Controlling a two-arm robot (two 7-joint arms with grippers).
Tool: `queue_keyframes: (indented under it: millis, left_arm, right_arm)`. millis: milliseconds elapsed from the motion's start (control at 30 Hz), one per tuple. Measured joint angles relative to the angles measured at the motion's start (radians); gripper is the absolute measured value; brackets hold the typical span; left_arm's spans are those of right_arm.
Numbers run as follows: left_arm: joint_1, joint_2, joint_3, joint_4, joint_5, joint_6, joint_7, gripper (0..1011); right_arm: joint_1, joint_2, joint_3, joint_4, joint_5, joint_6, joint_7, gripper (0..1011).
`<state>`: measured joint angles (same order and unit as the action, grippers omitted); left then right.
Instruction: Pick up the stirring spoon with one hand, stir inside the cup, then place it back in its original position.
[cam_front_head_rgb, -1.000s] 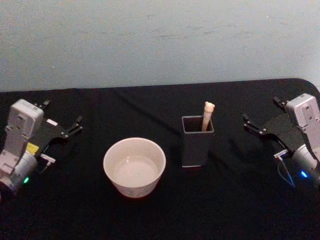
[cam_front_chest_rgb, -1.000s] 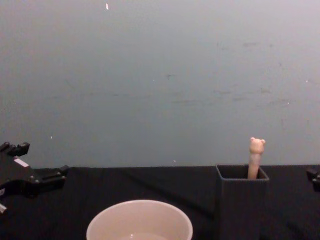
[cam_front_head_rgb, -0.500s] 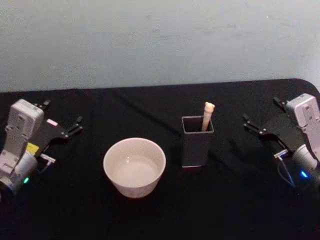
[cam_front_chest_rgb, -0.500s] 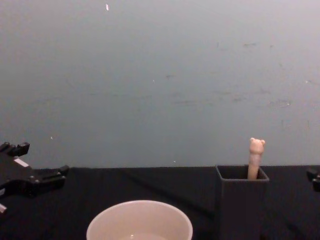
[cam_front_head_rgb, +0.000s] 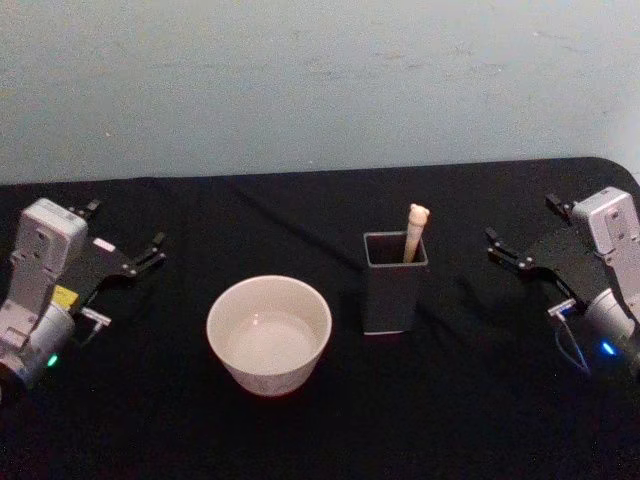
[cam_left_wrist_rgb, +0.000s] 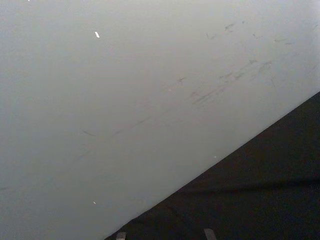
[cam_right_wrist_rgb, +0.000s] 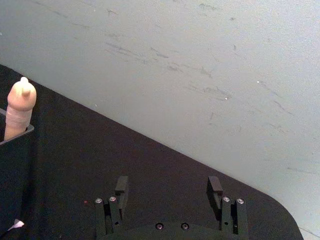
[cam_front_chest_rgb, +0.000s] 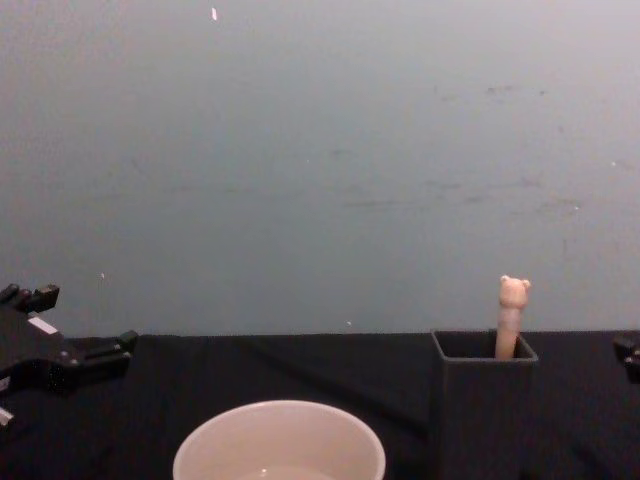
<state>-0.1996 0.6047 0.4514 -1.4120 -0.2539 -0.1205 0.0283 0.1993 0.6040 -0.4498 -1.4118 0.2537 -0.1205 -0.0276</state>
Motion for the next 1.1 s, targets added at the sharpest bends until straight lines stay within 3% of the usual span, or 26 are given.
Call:
queue_keyframes:
  millis: [200, 333, 767, 1100]
  left_arm:
    - [0.0, 0.0, 0.0, 0.0, 0.0, 0.0, 0.0, 1001]
    - [0.0, 0.0, 0.0, 0.0, 0.0, 0.0, 0.0, 1001]
    - [0.0, 0.0, 0.0, 0.0, 0.0, 0.0, 0.0, 1001]
    - [0.0, 0.0, 0.0, 0.0, 0.0, 0.0, 0.0, 1001]
  right_arm:
    - [-0.004, -0.008, 0.02, -0.004, 0.001, -0.001, 0.016, 1002]
    - [-0.015, -0.006, 0.039, -0.024, 0.029, 0.008, 0.05, 1002]
    - [-0.108, 0.06, 0.122, -0.182, 0.222, 0.063, 0.277, 1002]
    - [-0.091, 0.034, 0.125, -0.202, 0.276, 0.123, 0.37, 1002]
